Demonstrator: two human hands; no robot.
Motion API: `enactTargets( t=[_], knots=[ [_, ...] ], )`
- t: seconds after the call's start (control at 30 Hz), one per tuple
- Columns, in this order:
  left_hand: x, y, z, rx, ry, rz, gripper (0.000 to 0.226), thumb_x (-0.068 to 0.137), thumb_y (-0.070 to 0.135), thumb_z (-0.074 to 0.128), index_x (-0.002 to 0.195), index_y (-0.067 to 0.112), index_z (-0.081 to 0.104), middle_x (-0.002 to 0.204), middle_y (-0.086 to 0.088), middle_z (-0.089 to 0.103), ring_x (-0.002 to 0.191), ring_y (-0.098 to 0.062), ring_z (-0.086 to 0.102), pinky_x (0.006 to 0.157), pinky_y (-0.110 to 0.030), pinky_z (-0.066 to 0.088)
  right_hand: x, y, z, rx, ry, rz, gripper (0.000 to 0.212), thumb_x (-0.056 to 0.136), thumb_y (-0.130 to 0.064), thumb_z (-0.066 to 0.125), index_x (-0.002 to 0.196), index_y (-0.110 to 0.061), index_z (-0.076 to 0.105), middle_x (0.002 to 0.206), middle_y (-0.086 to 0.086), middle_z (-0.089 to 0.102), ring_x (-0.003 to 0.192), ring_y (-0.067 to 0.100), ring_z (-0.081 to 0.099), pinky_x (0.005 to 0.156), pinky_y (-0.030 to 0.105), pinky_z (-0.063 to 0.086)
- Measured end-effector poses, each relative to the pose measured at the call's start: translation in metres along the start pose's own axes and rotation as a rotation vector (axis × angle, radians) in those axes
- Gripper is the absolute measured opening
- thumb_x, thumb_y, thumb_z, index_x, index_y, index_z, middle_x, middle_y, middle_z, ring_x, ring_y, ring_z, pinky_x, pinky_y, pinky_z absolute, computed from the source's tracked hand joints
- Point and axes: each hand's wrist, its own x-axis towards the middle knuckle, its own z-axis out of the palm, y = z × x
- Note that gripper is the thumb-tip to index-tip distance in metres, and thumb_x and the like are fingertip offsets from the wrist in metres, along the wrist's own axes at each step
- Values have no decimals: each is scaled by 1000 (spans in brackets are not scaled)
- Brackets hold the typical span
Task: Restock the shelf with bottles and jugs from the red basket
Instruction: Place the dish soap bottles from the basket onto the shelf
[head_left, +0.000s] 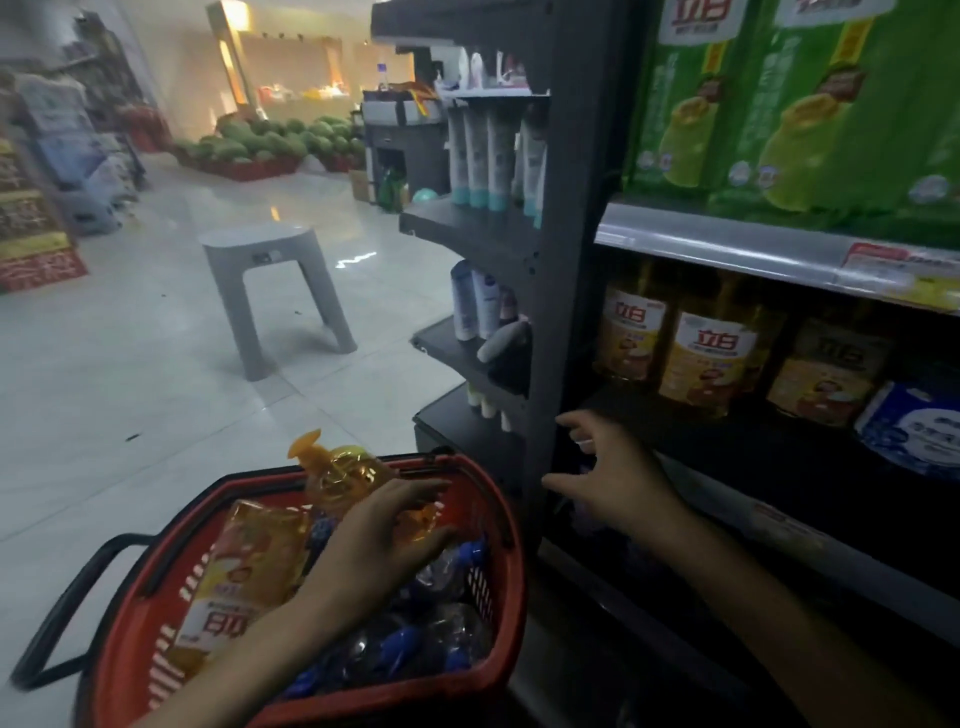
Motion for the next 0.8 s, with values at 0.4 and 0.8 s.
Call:
enactTargets(
  t=[0.4, 0.8],
  knots=[
    [-48, -65, -9, 395, -121, -211, 50, 98, 50, 63, 146, 40, 53, 132, 18, 56, 118, -6, 59, 85, -24, 51, 9, -29, 86, -288, -330, -213, 63, 75, -33, 85, 132, -34, 59, 120, -8, 64, 104, 8, 63, 89, 24, 52],
    [-63, -97, 15, 542, -261, -248, 39, 100, 51, 51, 129, 27, 64, 120, 2, 62, 108, -22, 63, 84, -38, 51, 52, -48, 192, -374, -484, -243, 75, 74, -44, 80, 140, -35, 45, 123, 0, 58, 111, 23, 62, 94, 42, 54]
  ],
)
